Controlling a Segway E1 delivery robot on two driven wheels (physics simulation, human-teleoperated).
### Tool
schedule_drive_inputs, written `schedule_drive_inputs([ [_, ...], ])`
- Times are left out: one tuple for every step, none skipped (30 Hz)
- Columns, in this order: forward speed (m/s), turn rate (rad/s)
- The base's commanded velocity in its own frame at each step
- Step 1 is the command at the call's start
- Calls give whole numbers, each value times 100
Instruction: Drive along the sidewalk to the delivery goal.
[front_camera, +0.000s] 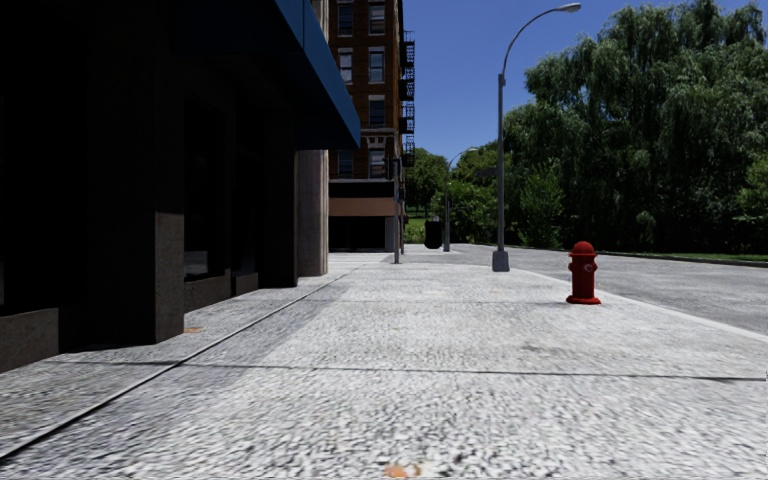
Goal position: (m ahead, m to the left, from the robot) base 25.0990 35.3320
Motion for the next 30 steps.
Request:
schedule_drive_inputs([
  [200, 0],
  [200, 0],
  [200, 0],
  [200, 0],
  [200, 0],
  [200, 0],
  [200, 0],
  [200, 0],
  [200, 0],
  [200, 0],
  [200, 0],
  [200, 0],
  [200, 0],
  [200, 0],
  [200, 0],
  [200, 0],
  [200, 0],
  [200, 0],
  [200, 0],
  [200, 0],
  [200, 0],
  [200, 0],
  [200, 0],
  [200, 0],
  [200, 0],
  [200, 0],
  [200, 0],
  [200, 0],
  [200, 0],
  [200, 0],
])
